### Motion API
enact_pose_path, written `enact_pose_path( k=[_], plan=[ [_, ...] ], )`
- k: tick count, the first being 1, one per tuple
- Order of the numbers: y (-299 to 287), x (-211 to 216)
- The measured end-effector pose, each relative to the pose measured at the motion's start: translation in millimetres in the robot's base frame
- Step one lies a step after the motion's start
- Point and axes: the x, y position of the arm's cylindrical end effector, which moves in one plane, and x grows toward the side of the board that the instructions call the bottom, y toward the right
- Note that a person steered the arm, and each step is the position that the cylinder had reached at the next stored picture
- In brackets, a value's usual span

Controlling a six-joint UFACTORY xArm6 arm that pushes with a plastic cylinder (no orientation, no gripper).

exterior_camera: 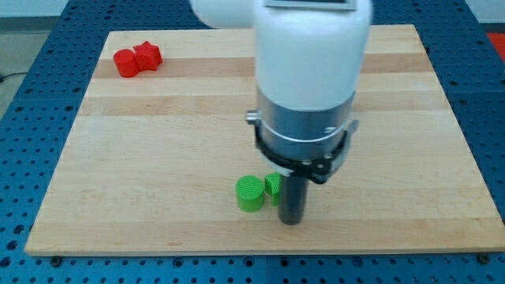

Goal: Move the green star to the left of the yellow blocks

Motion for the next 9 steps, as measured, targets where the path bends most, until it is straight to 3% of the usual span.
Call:
enact_pose_path(
  k=[2, 5, 7, 8, 9],
  plan=[
    [-11.2, -50.5],
    [-54.6, -92.3],
    [-64.7, -163.1],
    [-65.4, -167.7],
    [-62.8, -142.3]
  ],
)
